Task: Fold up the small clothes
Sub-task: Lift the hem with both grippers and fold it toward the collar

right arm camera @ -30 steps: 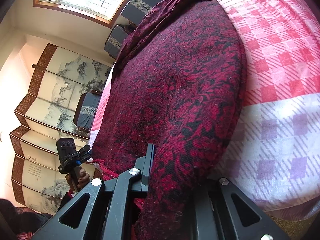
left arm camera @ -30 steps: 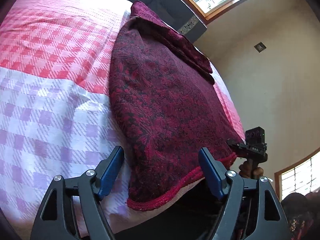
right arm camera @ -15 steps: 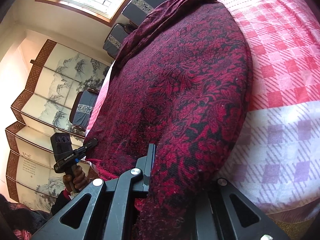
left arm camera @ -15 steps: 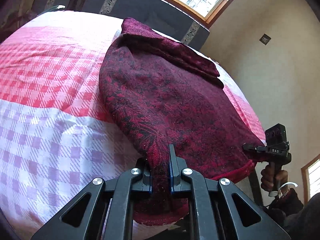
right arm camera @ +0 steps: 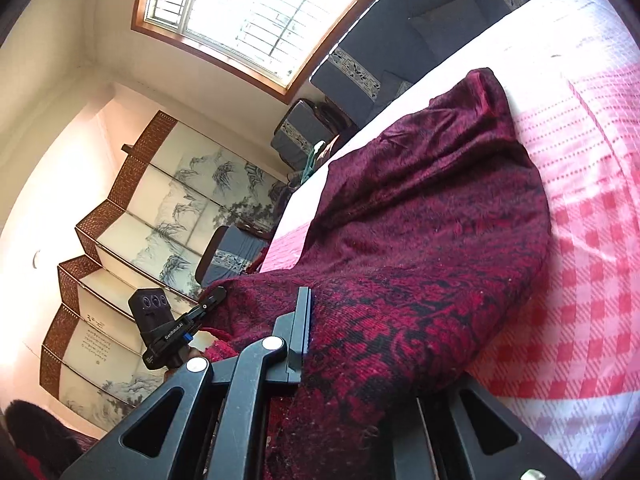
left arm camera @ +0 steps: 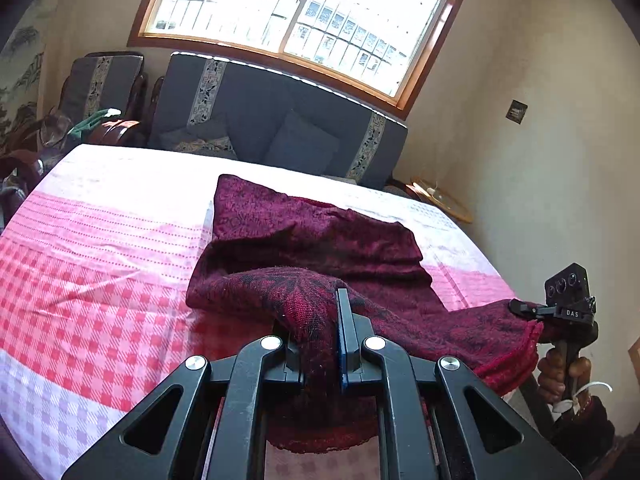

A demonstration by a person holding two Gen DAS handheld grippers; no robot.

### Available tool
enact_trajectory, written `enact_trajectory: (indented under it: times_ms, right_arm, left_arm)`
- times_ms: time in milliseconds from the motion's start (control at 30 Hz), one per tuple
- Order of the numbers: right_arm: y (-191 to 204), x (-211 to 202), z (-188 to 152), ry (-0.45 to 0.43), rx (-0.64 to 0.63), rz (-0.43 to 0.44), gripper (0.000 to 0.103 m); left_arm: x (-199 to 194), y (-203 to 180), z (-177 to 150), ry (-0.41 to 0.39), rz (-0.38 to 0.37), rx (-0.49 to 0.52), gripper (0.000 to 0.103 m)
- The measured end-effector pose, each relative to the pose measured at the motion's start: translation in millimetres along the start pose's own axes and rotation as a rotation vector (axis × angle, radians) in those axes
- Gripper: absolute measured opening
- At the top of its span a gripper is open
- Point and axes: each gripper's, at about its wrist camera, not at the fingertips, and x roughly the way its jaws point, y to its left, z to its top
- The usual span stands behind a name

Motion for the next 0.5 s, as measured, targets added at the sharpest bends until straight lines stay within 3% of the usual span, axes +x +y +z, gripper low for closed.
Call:
enact_trajectory:
  times_ms: [233, 500]
  right_arm:
    - [-14.7, 6.5, 76.5, -0.053, -0.003, -0.029, 0.008]
    - [-59.2, 45.3, 141.9, -0.039, 0.083, -0.088, 0.008]
  left_arm:
    - [51.5, 2.7, 64.1, -0.026, 0.075, 0.034, 0.011]
    - [143.9, 29.0, 106.5, 0.024, 0.145, 0.027, 0.011]
